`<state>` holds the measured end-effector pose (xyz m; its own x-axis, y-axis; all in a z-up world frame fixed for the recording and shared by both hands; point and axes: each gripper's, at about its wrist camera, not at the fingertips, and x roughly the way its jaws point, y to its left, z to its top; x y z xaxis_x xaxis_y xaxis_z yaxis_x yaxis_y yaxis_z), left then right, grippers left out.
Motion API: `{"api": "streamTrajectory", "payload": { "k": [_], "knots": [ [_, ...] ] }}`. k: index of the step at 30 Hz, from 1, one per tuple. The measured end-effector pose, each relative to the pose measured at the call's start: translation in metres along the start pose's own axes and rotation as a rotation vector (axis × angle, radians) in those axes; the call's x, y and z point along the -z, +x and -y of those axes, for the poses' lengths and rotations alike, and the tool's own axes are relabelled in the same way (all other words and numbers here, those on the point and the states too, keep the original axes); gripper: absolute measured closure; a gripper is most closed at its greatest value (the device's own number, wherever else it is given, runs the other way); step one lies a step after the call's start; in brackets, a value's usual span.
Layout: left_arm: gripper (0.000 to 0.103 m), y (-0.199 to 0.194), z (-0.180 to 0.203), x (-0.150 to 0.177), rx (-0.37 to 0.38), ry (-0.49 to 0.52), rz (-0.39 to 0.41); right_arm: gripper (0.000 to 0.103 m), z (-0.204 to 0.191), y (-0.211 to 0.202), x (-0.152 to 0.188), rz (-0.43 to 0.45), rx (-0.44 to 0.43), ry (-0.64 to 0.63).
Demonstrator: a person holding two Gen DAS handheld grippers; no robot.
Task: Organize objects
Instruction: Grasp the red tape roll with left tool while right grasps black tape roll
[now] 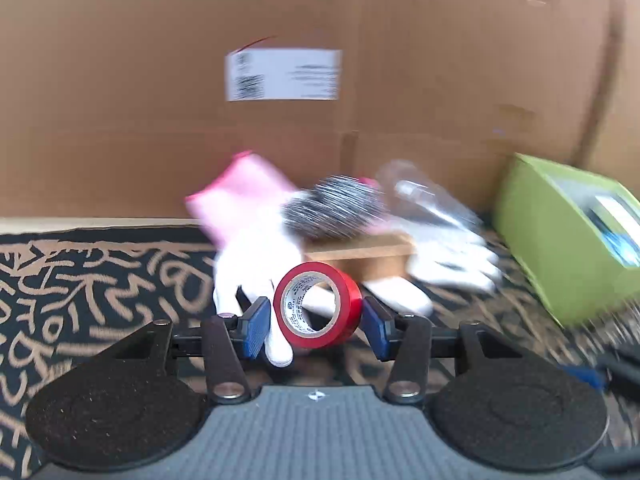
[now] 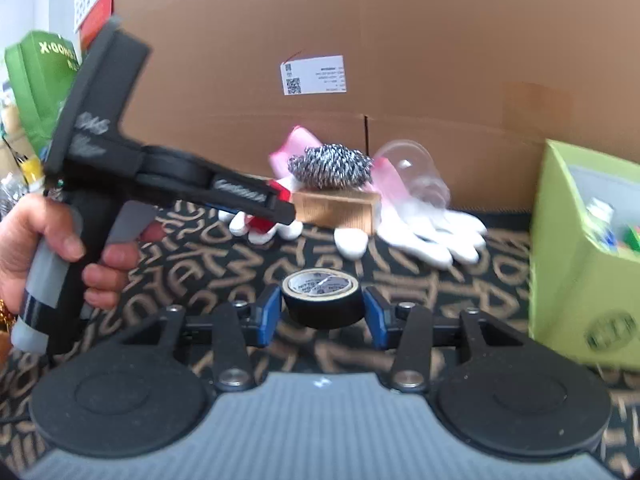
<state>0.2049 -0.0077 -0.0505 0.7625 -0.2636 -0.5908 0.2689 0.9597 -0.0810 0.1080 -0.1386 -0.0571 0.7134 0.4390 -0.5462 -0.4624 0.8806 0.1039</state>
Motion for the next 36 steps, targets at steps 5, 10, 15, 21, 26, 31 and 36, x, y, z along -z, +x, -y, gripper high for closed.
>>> {"api": "streamTrajectory", "payload": {
  "k": [5, 10, 15, 21, 26, 31, 36],
  "knots": [
    [0.05, -0.045, 0.032, 0.041, 0.119, 0.036, -0.029, 0.059, 0.009, -0.049, 0.026, -0.02, 0.024, 0.024],
    [0.022, -0.075, 0.059, 0.072, 0.136, 0.055, -0.018, 0.059, 0.016, -0.079, 0.052, -0.052, 0.084, 0.044],
    [0.019, -0.086, 0.063, 0.079, 0.053, 0.042, 0.025, 0.058, 0.03, -0.089, 0.064, -0.043, 0.111, 0.112],
    [0.019, -0.062, 0.078, 0.072, 0.111, 0.047, -0.023, 0.052, 0.029, -0.09, 0.066, -0.028, 0.12, 0.129],
    [0.023, -0.048, 0.088, 0.07, 0.144, 0.083, -0.038, 0.044, 0.028, -0.09, 0.066, -0.043, 0.139, 0.122],
    [0.024, -0.04, 0.091, 0.066, 0.124, 0.095, -0.036, 0.043, 0.025, -0.084, 0.064, -0.053, 0.146, 0.092],
    [0.04, -0.037, 0.088, 0.068, 0.107, 0.097, -0.049, 0.049, 0.021, -0.081, 0.064, -0.061, 0.15, 0.061]
  ]
}}
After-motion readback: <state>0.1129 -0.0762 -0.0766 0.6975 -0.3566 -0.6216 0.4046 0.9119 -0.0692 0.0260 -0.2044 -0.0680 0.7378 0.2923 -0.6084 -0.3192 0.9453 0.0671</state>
